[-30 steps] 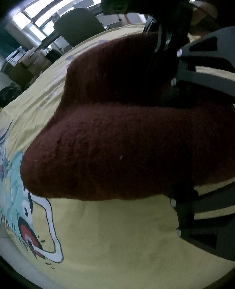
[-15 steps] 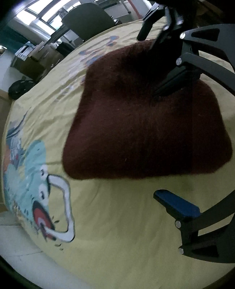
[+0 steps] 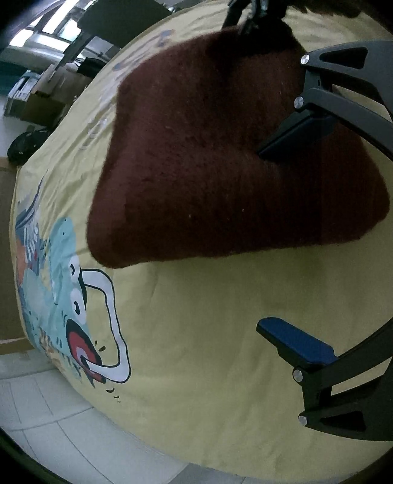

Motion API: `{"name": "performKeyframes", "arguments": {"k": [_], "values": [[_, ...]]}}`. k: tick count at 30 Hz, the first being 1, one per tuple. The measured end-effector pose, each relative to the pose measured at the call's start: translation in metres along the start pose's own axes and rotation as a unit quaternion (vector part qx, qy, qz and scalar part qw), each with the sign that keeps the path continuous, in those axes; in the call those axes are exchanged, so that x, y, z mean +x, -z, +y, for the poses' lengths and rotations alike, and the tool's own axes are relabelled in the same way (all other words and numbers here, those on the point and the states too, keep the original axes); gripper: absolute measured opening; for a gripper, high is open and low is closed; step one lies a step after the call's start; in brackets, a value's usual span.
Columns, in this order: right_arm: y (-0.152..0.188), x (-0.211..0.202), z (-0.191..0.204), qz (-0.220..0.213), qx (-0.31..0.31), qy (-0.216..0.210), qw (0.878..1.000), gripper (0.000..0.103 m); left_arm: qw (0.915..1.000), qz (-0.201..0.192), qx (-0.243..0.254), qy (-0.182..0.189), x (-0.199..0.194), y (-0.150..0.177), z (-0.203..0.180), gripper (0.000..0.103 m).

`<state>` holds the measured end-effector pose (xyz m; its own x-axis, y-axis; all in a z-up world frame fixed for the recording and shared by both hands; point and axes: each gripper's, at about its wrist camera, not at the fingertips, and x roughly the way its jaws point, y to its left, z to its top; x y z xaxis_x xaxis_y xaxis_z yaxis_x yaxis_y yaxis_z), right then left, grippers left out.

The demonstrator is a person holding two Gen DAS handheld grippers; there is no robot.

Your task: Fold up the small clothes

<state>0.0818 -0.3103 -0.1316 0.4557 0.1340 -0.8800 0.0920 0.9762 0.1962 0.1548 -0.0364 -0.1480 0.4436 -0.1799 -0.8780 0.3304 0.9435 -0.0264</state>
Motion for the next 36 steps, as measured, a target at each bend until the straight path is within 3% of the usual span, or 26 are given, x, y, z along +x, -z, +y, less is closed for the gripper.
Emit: {"name": "performKeyframes", "arguments": {"k": [3, 9, 12, 17, 27, 30, 36], "values": [[0.007, 0.008, -0.003, -0.003, 0.002, 0.000, 1.000, 0.103, 0.9998, -0.008, -0.015, 0.012, 0.003, 0.007, 0.004, 0.103], [0.007, -0.007, 0.004, -0.016, 0.003, 0.009, 1.000, 0.103, 0.9997, -0.022, -0.001, -0.006, -0.014, 0.002, -0.004, 0.102], [0.005, -0.031, 0.007, -0.022, 0.010, -0.005, 1.000, 0.103, 0.9994, -0.026, -0.019, -0.016, -0.037, 0.002, -0.003, 0.102], [0.007, -0.088, 0.016, -0.053, -0.009, 0.006, 0.999, 0.103, 0.9981, -0.048, -0.022, -0.030, -0.091, 0.011, -0.004, 0.102], [0.034, -0.201, 0.032, -0.117, -0.034, 0.064, 0.990, 0.103, 0.9928, -0.090, -0.043, -0.066, -0.195, 0.037, 0.004, 0.102], [0.046, -0.217, 0.032, -0.119, -0.034, 0.075, 0.989, 0.103, 0.9914, -0.090, -0.036, -0.088, -0.208, 0.049, 0.007, 0.102], [0.066, -0.235, 0.032, -0.121, -0.035, 0.084, 0.988, 0.103, 0.9907, -0.079, -0.053, -0.097, -0.215, 0.070, 0.016, 0.102]]}}
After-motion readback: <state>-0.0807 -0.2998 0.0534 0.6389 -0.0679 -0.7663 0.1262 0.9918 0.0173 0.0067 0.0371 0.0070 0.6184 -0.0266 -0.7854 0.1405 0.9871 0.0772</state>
